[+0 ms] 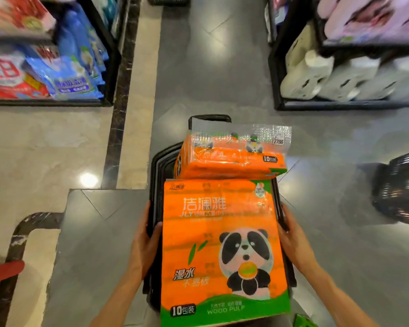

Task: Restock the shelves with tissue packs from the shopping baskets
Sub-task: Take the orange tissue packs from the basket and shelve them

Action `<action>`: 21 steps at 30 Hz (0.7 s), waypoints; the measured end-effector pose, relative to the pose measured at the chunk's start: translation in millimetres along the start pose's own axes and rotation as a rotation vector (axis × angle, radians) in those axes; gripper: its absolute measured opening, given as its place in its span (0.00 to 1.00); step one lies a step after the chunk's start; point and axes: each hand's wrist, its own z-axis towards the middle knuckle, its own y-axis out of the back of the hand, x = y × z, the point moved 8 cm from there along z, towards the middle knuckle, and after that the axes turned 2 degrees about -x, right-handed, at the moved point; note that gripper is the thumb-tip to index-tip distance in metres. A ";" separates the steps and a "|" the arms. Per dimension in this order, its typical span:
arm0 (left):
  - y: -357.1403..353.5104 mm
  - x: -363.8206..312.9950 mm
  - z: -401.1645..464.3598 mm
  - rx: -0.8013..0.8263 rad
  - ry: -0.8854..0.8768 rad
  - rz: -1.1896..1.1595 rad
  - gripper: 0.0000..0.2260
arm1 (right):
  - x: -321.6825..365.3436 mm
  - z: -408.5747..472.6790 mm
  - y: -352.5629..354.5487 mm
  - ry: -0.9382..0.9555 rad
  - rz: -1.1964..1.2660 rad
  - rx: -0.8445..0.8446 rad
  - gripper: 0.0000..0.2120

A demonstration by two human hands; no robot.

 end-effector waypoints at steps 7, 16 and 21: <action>44.8 -145.7 -41.2 -0.070 -0.117 0.026 0.28 | 106.2 -52.9 68.7 0.122 0.044 -0.084 0.29; 54.7 -283.6 -99.9 -0.175 -0.295 0.051 0.32 | 199.0 -88.4 159.0 0.327 0.151 -0.090 0.21; 29.8 -291.1 -106.5 -0.230 -0.301 0.029 0.31 | 219.1 -75.5 195.8 0.406 0.134 -0.045 0.21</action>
